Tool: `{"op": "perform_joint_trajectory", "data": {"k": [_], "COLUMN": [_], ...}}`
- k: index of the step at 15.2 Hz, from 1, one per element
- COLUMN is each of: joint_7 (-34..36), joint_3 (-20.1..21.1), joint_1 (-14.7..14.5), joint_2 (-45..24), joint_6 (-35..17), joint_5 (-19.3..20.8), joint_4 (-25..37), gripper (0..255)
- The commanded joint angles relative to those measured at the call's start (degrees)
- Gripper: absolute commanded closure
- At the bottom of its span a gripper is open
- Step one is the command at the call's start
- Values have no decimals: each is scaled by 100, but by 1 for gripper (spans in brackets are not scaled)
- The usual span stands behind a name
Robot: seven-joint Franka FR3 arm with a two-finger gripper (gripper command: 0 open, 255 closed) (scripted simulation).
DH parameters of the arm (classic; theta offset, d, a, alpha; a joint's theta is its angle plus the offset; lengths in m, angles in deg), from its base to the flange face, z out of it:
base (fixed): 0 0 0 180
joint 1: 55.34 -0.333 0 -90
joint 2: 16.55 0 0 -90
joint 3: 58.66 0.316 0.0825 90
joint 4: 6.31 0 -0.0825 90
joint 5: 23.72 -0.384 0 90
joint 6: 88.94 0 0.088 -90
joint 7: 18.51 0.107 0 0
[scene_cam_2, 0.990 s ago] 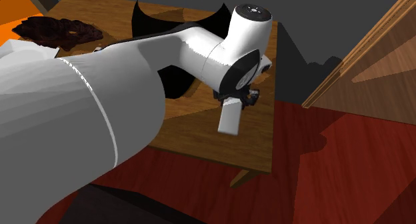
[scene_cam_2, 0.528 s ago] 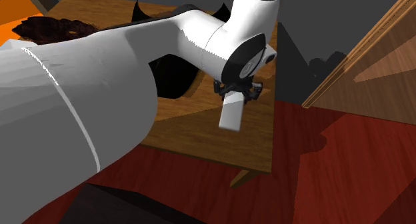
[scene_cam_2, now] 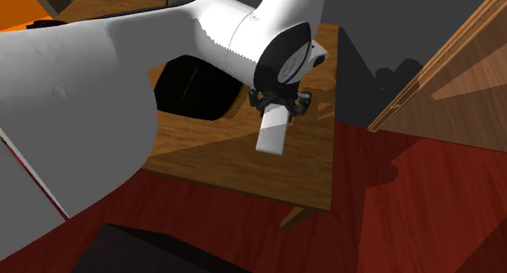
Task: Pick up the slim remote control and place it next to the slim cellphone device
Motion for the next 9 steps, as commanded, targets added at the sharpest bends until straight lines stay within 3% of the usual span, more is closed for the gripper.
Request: {"op": "perform_joint_trajectory", "data": {"k": [1,9], "joint_7": [219,1200], "joint_3": [40,308], "joint_1": [-182,-869], "joint_2": [261,1107], "joint_6": [-122,-481], "joint_5": [66,292], "joint_4": [-377,-1563], "gripper": [255,255]}}
